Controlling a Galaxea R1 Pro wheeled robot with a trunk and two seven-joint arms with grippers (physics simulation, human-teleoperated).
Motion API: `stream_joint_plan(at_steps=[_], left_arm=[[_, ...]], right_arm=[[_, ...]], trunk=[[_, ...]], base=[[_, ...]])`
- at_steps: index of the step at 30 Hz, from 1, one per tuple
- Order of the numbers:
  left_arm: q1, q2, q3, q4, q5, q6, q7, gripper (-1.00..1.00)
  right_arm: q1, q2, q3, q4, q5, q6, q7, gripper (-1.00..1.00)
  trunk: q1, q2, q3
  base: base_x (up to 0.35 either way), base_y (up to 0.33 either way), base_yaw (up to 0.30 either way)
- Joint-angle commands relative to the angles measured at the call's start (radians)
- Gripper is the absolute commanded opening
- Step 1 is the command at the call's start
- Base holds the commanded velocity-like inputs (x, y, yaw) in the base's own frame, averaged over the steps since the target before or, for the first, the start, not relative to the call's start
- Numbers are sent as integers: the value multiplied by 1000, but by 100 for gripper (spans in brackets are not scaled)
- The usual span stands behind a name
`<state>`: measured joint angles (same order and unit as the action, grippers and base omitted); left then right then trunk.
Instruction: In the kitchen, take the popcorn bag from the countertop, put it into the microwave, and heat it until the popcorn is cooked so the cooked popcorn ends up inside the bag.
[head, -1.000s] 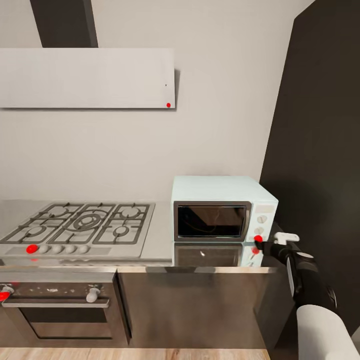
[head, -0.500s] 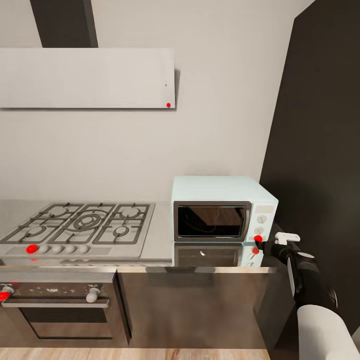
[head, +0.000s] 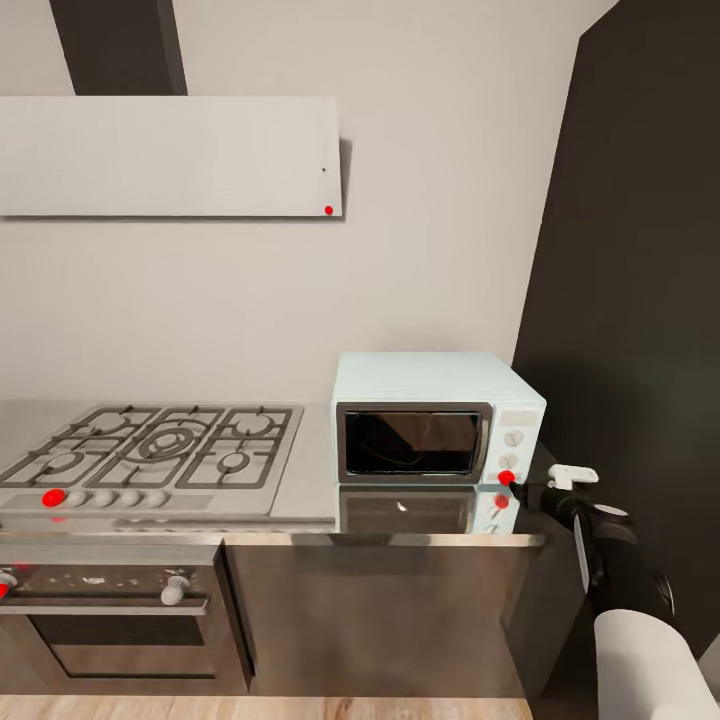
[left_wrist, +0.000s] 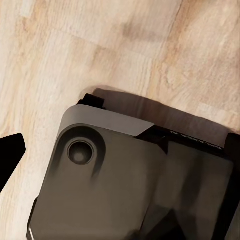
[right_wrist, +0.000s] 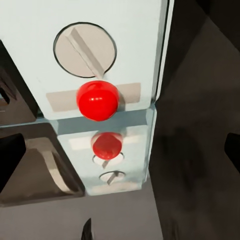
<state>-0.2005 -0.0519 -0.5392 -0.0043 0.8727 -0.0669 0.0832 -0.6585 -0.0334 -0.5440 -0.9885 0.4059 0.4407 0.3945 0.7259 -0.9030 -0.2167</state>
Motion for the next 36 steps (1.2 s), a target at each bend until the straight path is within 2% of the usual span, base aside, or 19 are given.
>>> stream_joint_plan(at_steps=[1, 6, 11, 24, 25, 30, 36], left_arm=[[0, 0, -8, 0, 6, -2, 4, 100], [0, 0, -8, 0, 7, -2, 4, 100], [0, 0, -8, 0, 10, -2, 4, 100], [0, 0, -8, 0, 7, -2, 4, 100], [0, 0, -8, 0, 7, -2, 4, 100], [0, 0, -8, 0, 6, -2, 4, 100], [0, 0, -8, 0, 9, -2, 4, 100]], right_arm=[[-1, 2, -2, -1, 10, 3, 10, 100], [-1, 5, -1, 6, 8, 4, 14, 100], [-1, -3, 2, 28, 12, 4, 53, 100], [-1, -6, 6, 22, 16, 3, 58, 100], [-1, -6, 7, 22, 20, 3, 58, -100], [-1, -5, 7, 21, 41, 3, 61, -100], [-1, -5, 7, 20, 43, 3, 61, -100]], trunk=[[0, -1, -1], [0, -1, -1], [0, -1, -1], [0, -1, -1], [0, -1, -1], [0, -1, -1], [0, -1, -1]], base=[[0, 0, 0], [0, 0, 0], [0, 0, 0], [0, 0, 0], [0, 0, 0], [0, 0, 0], [0, 0, 0]])
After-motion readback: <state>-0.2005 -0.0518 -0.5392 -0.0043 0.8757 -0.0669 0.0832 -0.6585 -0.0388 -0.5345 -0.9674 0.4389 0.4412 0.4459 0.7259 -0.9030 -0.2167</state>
